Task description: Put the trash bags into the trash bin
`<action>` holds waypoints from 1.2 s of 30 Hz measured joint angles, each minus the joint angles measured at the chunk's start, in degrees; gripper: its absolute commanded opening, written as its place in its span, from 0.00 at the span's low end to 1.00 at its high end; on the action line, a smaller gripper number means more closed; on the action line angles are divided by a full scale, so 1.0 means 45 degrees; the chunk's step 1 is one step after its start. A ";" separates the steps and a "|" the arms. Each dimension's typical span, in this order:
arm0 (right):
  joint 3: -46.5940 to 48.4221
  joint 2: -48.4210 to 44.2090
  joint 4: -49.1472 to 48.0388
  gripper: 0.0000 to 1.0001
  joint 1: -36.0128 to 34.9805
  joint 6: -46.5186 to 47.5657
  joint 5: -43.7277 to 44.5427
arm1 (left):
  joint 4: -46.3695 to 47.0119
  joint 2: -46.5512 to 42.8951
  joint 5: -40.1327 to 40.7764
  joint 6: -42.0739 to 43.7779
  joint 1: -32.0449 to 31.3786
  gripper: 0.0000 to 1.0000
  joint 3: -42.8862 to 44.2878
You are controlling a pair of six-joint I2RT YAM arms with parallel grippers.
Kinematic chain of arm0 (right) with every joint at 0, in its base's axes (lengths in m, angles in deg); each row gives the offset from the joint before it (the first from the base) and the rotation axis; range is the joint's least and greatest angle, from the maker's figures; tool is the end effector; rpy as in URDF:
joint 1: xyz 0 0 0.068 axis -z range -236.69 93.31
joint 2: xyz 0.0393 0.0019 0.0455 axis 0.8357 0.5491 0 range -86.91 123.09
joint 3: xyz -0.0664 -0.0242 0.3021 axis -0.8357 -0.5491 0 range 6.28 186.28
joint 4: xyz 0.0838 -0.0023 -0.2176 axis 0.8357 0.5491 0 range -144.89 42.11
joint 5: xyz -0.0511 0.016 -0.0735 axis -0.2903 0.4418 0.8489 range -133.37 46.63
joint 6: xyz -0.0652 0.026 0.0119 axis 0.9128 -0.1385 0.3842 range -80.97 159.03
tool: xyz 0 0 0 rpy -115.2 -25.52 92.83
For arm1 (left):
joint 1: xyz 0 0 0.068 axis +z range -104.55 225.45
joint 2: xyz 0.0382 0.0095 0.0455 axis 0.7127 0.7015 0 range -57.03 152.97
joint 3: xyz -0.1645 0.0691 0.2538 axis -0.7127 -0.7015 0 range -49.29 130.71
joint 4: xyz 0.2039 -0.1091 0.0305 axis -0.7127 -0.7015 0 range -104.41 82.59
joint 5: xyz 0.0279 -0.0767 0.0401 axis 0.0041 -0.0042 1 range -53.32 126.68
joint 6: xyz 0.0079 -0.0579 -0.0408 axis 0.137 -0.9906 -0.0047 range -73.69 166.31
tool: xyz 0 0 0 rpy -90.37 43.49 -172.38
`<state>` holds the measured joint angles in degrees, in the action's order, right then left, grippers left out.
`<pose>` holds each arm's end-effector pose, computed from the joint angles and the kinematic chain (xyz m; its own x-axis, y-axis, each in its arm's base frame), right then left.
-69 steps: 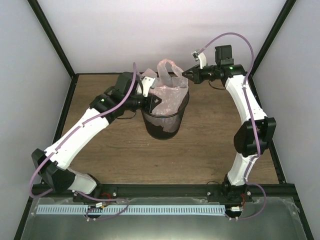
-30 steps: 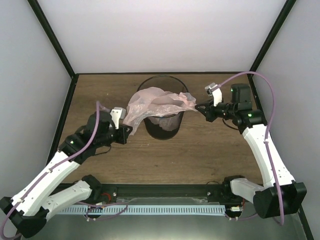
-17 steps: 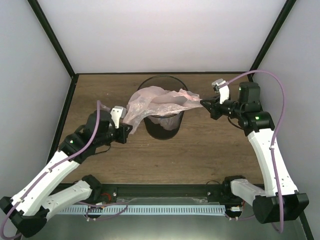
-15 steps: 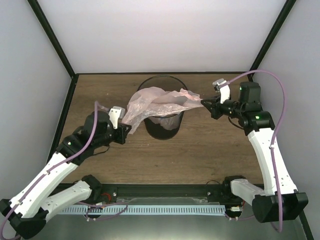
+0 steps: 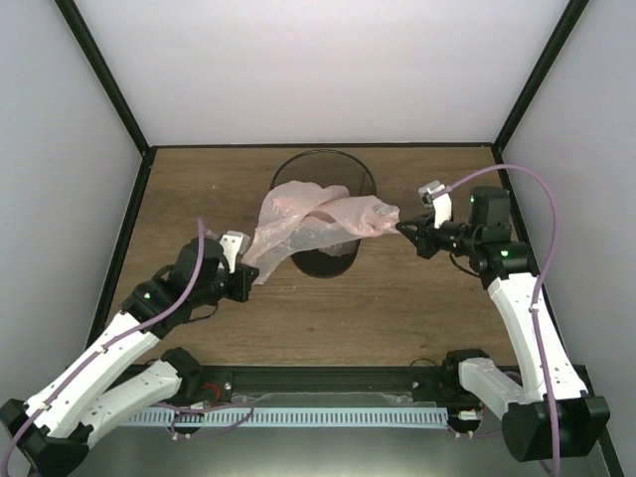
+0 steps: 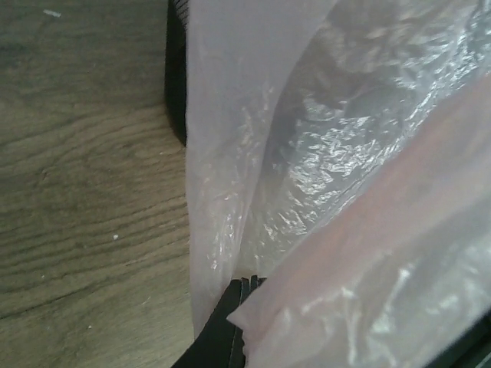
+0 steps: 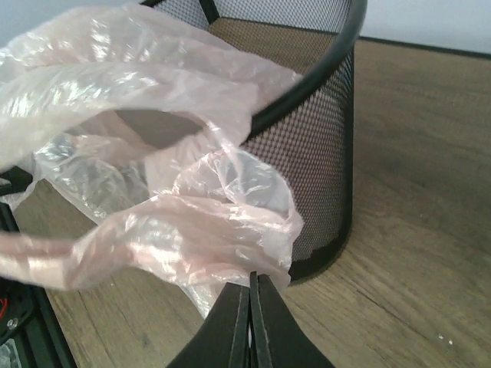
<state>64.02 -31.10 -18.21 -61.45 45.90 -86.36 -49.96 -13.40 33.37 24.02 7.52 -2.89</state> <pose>0.1546 0.0529 0.3643 -0.4900 -0.1287 -0.8622 -0.6824 0.6720 0.2876 0.0882 -0.0730 0.3077 -0.7130 0.0757 -0.6971 0.4088 0.8526 -0.3256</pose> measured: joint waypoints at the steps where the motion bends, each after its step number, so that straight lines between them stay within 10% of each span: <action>1: -0.0277 -0.0063 -0.0044 0.01 0.0005 0.0024 0.0049 | 0.0000 0.0015 0.0083 -0.0015 0.0000 0.04 -0.0112; 11: -0.0583 0.1481 -0.0117 0.03 0.0005 0.0568 0.0151 | 0.1073 0.1326 0.0583 -0.0879 0.0000 0.05 -0.0777; 17: 0.0476 0.0685 0.0845 0.58 0.0019 0.1127 0.0330 | 0.1253 0.0899 0.0918 -0.1219 0.0000 0.60 -0.0651; 21: 0.1647 -0.0500 0.1579 0.67 0.0019 0.2098 0.0185 | 0.1073 -0.0578 0.1122 -0.1627 0.0000 0.80 -0.0214; 36: 0.4046 0.0457 0.4512 0.89 -0.1132 0.7529 -0.0384 | -0.0607 -0.0087 0.0097 -0.0170 0.0000 0.77 0.3789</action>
<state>82.22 -29.05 2.10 -66.54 79.78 -88.08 -52.69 -13.79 33.80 23.26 7.52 14.15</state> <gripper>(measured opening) 0.890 0.782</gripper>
